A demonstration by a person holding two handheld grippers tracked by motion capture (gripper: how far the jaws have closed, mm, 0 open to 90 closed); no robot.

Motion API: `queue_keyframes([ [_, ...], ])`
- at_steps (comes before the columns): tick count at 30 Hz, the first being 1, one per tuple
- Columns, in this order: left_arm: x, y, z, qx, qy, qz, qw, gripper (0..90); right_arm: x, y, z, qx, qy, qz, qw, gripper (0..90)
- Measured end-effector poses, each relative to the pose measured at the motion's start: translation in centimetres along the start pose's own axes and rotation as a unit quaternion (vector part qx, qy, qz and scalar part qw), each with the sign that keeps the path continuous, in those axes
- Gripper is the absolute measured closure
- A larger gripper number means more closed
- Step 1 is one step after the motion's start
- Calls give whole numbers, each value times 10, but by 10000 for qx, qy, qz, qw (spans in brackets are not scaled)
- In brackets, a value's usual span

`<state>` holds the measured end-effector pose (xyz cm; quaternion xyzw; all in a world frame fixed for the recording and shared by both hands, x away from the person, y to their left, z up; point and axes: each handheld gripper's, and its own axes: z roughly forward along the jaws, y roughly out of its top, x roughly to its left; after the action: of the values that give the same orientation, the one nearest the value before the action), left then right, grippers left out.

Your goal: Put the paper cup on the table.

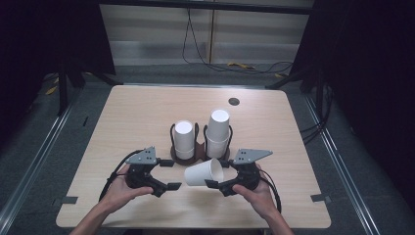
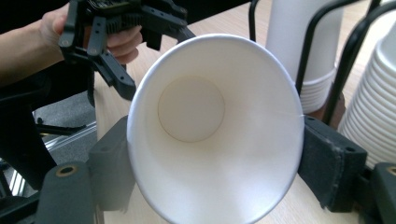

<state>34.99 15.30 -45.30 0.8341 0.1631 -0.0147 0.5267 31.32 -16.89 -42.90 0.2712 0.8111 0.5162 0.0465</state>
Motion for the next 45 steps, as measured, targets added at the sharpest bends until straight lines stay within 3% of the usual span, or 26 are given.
queue_keyframes([
  [6,4,-3,-2,116,296,5,9995,161,-2,-2,-5,127,-180,75,9997,223],
  [9,5,-3,-3,160,291,-83,9994,161,-5,-2,-9,114,-272,157,9994,223],
  [18,9,-6,-4,224,467,-63,9986,161,-10,-6,-19,356,-599,249,9973,226],
  [25,12,-8,-6,215,543,-89,9983,159,-16,-12,-31,538,-903,328,9939,227],
  [34,16,-10,-6,272,481,-287,9981,160,-24,-14,-47,601,-1238,390,9897,229],
  [45,18,-12,-7,275,532,-279,9978,160,-37,-9,-59,753,-1596,438,9833,232],
])
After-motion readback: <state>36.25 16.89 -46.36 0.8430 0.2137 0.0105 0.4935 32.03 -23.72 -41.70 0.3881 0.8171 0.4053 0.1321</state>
